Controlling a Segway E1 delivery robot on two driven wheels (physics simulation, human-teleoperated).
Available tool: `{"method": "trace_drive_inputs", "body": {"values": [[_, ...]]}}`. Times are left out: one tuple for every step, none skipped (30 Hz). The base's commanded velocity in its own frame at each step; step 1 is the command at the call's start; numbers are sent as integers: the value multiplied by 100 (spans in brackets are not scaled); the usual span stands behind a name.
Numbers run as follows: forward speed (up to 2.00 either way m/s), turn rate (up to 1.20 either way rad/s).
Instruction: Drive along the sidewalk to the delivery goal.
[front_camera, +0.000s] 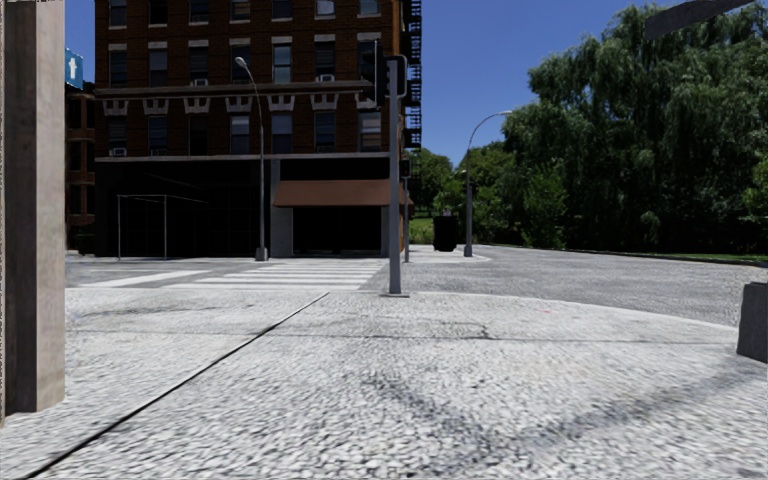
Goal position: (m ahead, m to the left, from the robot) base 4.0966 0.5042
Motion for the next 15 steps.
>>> {"method": "trace_drive_inputs", "body": {"values": [[200,24],[200,24],[200,24],[200,24],[200,24],[200,24],[200,24],[200,24],[200,24],[200,24],[200,24],[200,24],[200,24],[200,24],[200,24]]}}
